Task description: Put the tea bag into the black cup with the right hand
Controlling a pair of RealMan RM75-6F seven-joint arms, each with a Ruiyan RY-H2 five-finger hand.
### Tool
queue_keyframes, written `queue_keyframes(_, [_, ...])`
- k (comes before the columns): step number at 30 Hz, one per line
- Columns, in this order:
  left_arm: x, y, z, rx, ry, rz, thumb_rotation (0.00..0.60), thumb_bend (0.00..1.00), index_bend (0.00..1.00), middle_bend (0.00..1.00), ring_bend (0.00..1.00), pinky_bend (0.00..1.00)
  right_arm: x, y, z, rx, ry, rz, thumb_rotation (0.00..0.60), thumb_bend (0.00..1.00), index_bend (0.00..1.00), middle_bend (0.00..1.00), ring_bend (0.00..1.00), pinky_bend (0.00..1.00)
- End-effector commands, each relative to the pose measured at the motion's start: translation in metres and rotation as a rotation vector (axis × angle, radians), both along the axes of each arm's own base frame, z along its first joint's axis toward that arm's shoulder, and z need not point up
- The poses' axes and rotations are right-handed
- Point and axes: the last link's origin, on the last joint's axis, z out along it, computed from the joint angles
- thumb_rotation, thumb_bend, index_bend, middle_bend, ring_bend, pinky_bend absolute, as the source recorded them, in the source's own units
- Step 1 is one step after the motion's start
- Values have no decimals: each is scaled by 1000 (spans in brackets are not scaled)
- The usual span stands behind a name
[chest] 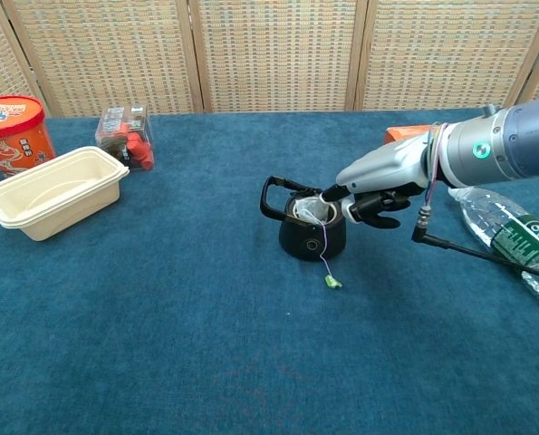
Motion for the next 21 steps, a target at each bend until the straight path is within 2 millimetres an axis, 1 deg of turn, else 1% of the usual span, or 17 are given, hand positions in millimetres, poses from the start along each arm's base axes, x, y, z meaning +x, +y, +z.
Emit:
queue_keyframes(1, [0,0,0,-1,-1,0,600,377,0,0,0,0,0,0,-2,3,6,2,0,1000,168,841,849,1000])
queue_keyframes(13, [-1,0,-1,-3,-5,2,600,378,0,0,0,0,1,-1,-8,3,24,-1,0,1000,168,841,849,1000])
queue_keyframes(21, [0,1,-1,-2,-10,-2,600,378,0,0,0,0,8,1,6,-31,-14,11,0,1000,168,841,849,1000])
